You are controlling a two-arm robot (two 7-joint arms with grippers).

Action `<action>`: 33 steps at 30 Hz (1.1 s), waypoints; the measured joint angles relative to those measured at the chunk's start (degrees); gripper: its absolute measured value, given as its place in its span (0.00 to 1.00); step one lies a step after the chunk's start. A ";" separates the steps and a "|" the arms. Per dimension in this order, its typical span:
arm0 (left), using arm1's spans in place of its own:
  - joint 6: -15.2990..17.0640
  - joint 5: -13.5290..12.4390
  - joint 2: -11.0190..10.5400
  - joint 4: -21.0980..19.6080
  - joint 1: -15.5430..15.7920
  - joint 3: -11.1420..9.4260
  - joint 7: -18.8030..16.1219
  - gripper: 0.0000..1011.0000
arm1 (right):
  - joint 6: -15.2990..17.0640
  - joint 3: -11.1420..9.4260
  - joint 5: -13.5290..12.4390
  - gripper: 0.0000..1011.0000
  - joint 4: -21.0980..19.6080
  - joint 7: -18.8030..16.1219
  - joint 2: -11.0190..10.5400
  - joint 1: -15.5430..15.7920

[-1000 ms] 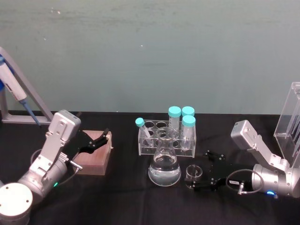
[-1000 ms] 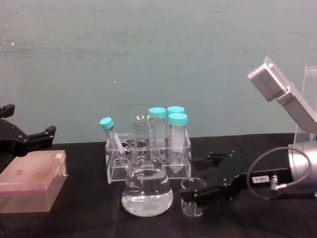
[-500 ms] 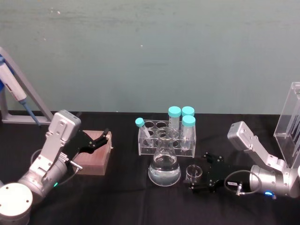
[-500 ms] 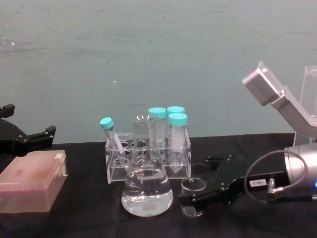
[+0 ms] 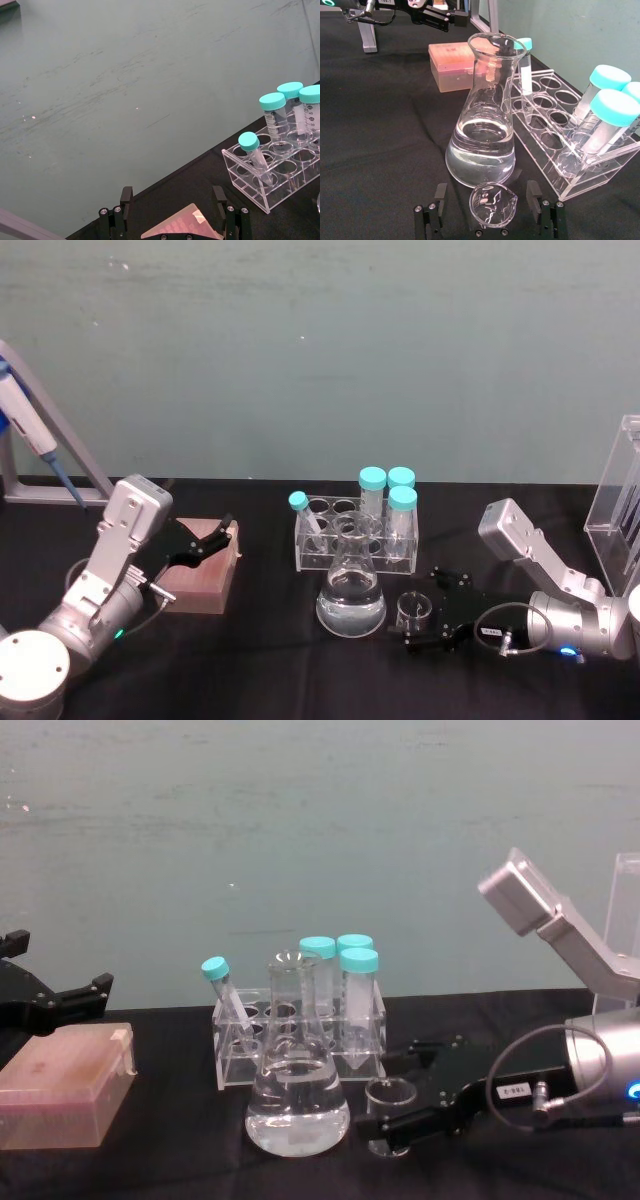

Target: Place the experimental apparatus aside using one hand.

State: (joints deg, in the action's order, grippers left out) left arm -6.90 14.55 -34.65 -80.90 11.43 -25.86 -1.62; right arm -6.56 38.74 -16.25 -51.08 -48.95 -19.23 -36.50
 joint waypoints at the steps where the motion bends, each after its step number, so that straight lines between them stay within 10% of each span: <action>1: 0.00 0.00 0.00 0.00 0.00 0.00 0.00 0.99 | 0.00 0.00 0.00 0.99 0.00 0.00 0.00 0.00; 33: 0.00 0.00 0.00 0.00 0.00 0.00 -0.01 0.99 | 0.25 0.34 0.74 0.99 0.59 0.31 0.22 -0.24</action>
State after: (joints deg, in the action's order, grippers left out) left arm -6.90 14.55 -34.65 -80.90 11.43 -25.86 -1.62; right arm -6.30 39.09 -15.52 -50.49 -48.64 -19.01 -36.74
